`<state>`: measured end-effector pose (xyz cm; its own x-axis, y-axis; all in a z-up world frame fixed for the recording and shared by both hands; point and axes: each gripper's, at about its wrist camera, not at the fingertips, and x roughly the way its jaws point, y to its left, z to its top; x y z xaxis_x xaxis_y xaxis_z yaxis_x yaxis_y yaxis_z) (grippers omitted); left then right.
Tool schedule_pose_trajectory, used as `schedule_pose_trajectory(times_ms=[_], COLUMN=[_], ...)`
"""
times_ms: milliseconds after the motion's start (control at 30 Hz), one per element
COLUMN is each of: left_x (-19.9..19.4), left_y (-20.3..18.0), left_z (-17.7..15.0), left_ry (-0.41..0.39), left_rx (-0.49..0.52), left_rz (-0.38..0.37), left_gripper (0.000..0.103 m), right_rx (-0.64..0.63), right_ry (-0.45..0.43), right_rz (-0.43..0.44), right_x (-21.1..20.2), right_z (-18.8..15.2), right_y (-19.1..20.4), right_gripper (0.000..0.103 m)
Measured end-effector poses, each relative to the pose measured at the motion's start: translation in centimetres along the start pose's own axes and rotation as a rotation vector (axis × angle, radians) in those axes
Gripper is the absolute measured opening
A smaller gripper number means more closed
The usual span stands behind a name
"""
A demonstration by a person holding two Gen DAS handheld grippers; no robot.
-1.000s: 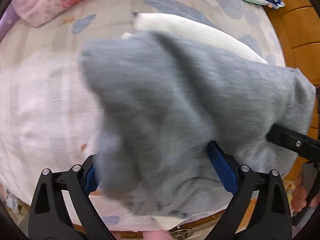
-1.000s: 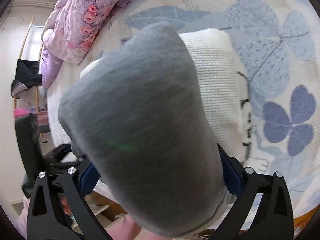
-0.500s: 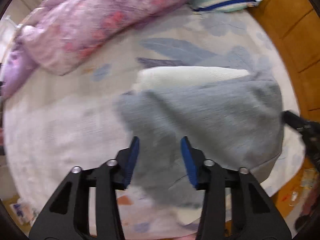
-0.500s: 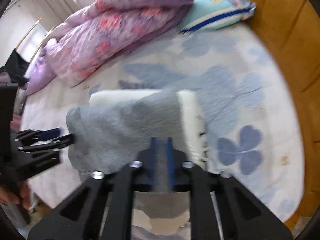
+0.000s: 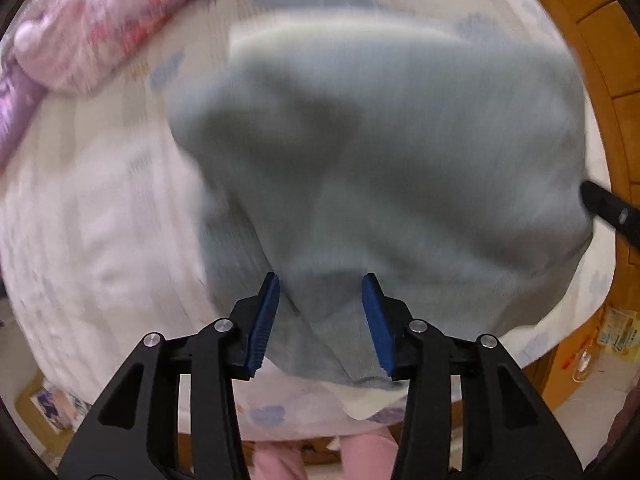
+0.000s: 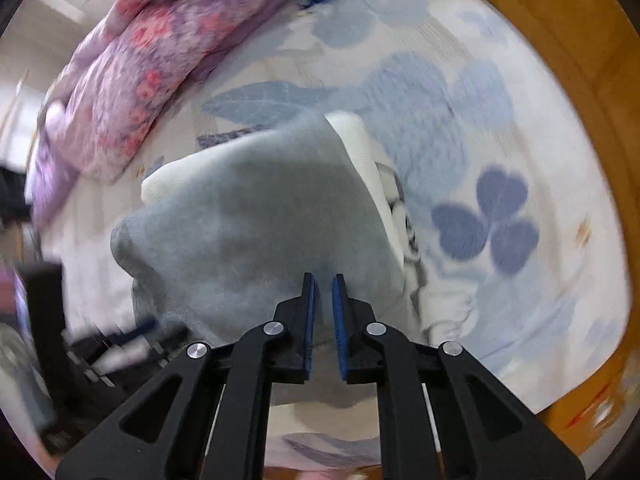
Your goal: Fold large clothes
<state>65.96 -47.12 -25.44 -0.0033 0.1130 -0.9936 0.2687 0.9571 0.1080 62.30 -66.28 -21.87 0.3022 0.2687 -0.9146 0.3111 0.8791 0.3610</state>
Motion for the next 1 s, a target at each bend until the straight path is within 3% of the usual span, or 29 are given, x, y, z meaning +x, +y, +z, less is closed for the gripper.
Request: schedule_pose_trajectory(times_ms=[100,233,333,433,467,500,600,700,1000], left_x=[2.6,-1.6,-5.6,-10.0,-11.4,-13.1,-17.4,-21.4,-28.4], left_y=[0.1,0.4,1.1,2.1,2.3,2.8,3.6,4.9,9.7], left_z=[-1.1,-2.2,-3.5,-5.6,-6.3,-7.4,-10.5,-13.9,-23.9], left_ry=[-0.031,-0.130,-0.229,-0.323,-0.353,-0.399,-0.493,-0.574,-0.743], left_rx=[-0.038,-0.038,-0.040,-0.029,-0.028,-0.028,-0.031,-0.001,0.106], left_rz=[-0.009,-0.057,-0.050,-0.053,-0.048,-0.049,-0.042,-0.059,-0.115], left_gripper=[0.045,0.047,0.067,0.069,0.074,0.078,0.086,0.086,0.090], right_rx=[0.044,0.025,0.015,0.009,0.011,0.017,0.013,0.017,-0.014], right_ry=[0.017,-0.013,-0.071,-0.134,-0.154,-0.184,-0.273,-0.358,-0.566], right_rz=[-0.020,-0.005,0.016,-0.006,-0.017,-0.030,-0.033,-0.072,-0.237], right_x=[1.7,-2.4,-5.8,-10.1,-11.2,-12.7,-16.8,-20.4,-26.6], right_z=[-0.1,-0.1,-1.3,-3.4,-4.0,-5.0,-8.0,-11.0,-22.3], right_y=[-0.2,0.9,1.6,2.7,3.0,3.4,4.9,6.9,15.6], right_gripper=[0.009,0.011,0.016,0.054,0.073,0.080,0.088,0.094,0.095])
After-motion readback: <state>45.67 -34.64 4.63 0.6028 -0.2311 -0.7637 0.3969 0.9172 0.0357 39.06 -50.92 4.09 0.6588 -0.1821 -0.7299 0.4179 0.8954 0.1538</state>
